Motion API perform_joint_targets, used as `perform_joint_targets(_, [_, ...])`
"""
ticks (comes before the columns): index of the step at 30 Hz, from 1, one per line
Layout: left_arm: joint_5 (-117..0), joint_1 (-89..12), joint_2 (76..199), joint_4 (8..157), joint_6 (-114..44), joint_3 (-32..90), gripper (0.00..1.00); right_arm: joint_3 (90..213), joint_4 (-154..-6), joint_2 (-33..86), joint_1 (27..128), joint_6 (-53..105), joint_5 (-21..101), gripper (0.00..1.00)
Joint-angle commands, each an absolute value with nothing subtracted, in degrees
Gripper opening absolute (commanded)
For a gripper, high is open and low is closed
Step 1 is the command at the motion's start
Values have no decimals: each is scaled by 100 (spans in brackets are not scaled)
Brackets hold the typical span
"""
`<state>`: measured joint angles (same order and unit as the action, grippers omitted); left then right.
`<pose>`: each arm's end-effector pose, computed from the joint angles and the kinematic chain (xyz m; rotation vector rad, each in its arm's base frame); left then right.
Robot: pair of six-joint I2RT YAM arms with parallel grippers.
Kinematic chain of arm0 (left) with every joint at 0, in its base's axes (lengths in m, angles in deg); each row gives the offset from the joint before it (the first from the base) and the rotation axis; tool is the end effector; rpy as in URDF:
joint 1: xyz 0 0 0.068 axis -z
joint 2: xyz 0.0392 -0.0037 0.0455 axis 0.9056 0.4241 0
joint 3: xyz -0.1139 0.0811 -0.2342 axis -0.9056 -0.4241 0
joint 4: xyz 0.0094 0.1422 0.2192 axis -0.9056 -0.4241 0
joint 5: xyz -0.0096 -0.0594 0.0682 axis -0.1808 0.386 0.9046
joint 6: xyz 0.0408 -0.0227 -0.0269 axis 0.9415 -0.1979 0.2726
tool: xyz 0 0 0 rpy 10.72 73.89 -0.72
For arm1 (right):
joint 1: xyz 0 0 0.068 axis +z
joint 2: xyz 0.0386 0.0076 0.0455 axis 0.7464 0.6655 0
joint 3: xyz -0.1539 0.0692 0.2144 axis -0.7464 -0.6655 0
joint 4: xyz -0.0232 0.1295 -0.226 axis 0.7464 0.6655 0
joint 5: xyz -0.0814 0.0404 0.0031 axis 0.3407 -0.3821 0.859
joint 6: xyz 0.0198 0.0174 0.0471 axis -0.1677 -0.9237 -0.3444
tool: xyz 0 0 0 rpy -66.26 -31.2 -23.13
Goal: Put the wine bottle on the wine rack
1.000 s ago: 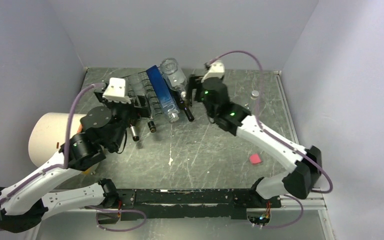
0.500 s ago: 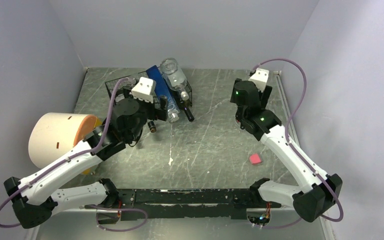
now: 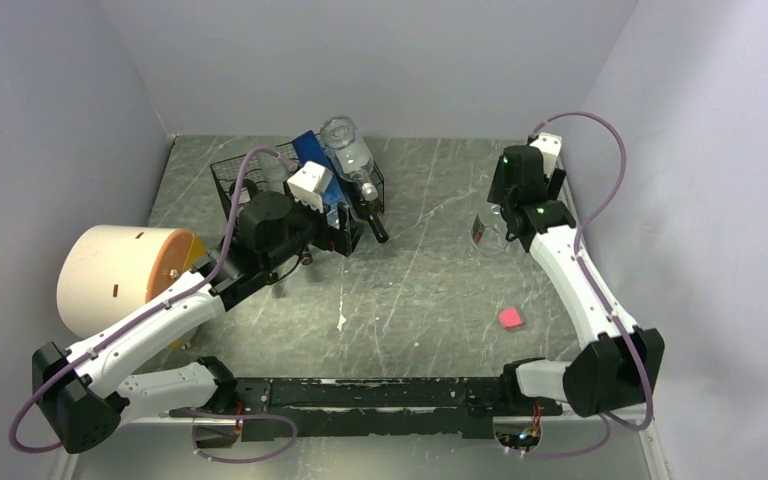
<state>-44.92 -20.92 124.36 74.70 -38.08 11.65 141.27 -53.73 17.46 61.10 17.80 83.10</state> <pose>0.1840 -0.1729 0.3525 0.3928 1.7986 -0.6499 0.2714 0.0407 0.3403 0.3855 2.0175 -0.3646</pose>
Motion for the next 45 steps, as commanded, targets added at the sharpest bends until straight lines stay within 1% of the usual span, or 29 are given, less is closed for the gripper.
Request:
perform_joint_targets(1, [-5099,-2197,12271,7946,-4006,1033,99,14547,-5431,2213,5934,2119,7167,78])
perform_joint_targets(6, [-5125,-2227,12210,7953,-3996,987,99,14618,-5493,2439,5912,2099,7004,72])
perform_joint_targets(11, [-5143,-2229,12251,7911,-3970,1022,99,14673,-5597,2514,5908,2105,6987,69])
perform_joint_targets(18, [-5123,-2230,12267,7854,-3973,1044,99,14768,-5661,2717,5875,2125,7206,57])
perform_joint_targets(19, [-5109,-2229,12264,7845,-3973,1044,99,14765,-5675,2730,5881,2121,7219,54])
perform_joint_targets(22, [-5094,-2230,12255,7834,-3977,1053,99,14716,-5791,2726,5870,2145,7142,39])
perform_joint_targets(26, [-5110,-2232,12278,7806,-3971,1079,99,14706,-5828,2709,5871,2190,6888,14])
perform_joint_targets(29, [-5094,-2229,12298,7802,-3988,1086,99,14548,-6043,2543,5868,2204,6444,2])
perform_joint_targets(30, [-5088,-2229,12303,7801,-3990,1094,99,14470,-6156,2470,5873,2174,6279,0])
perform_joint_targets(36, [-5031,-2232,12333,7787,-3996,1139,99,13922,-7085,2075,6018,1825,5706,0])
perform_joint_targets(39, [-5019,-2228,12357,7792,-4019,1149,99,13093,-8249,1583,6335,1602,5769,0])
perform_joint_targets(41, [-5016,-2231,12378,7789,-4030,1157,99,12608,-8899,1304,6568,1467,6033,0])
perform_joint_targets(45, [-5002,-2232,12413,7767,-4044,1176,99,11898,-9556,1015,7088,1436,6539,0])
